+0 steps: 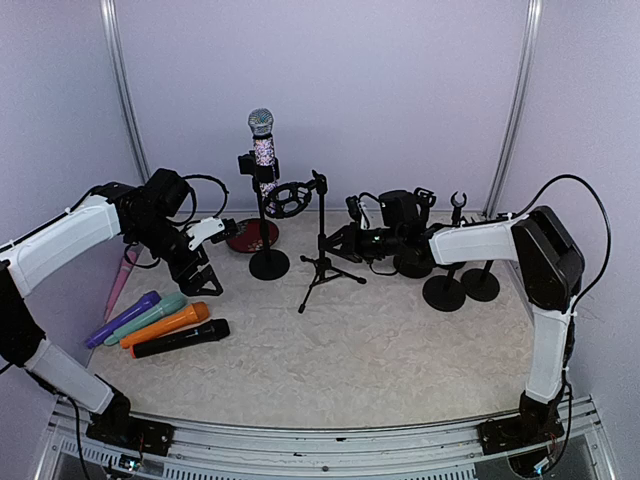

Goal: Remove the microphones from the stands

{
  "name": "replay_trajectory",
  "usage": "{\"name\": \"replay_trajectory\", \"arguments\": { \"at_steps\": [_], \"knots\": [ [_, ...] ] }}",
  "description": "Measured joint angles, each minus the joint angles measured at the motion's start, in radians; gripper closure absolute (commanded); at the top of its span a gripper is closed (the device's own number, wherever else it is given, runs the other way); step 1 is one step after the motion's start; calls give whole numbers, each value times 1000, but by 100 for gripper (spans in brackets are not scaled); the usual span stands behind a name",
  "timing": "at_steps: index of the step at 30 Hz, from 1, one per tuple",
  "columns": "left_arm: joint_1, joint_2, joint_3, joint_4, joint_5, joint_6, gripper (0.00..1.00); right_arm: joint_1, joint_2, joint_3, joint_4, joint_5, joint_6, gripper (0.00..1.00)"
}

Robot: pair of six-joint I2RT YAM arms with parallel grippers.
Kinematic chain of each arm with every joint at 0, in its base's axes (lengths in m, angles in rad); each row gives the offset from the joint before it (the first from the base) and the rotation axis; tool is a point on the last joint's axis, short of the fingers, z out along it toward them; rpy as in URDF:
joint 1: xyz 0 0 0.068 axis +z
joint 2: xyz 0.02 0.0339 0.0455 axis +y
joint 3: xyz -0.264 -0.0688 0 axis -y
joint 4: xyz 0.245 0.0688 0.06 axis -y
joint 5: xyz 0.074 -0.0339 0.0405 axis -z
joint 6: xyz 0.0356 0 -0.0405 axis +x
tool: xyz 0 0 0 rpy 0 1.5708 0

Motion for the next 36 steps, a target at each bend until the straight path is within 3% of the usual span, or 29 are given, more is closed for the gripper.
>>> {"name": "replay_trajectory", "arguments": {
  "at_steps": [16,29,36],
  "knots": [
    [-97,274,362,32,50,-68,4,39,-14,64,-158,121,-183,100],
    [-111,287,384,28,107,-73,4,120,-24,162,-364,386,-440,100],
    [-111,287,384,22,117,-73,5,168,-32,173,-389,530,-545,100]
  ]
}}
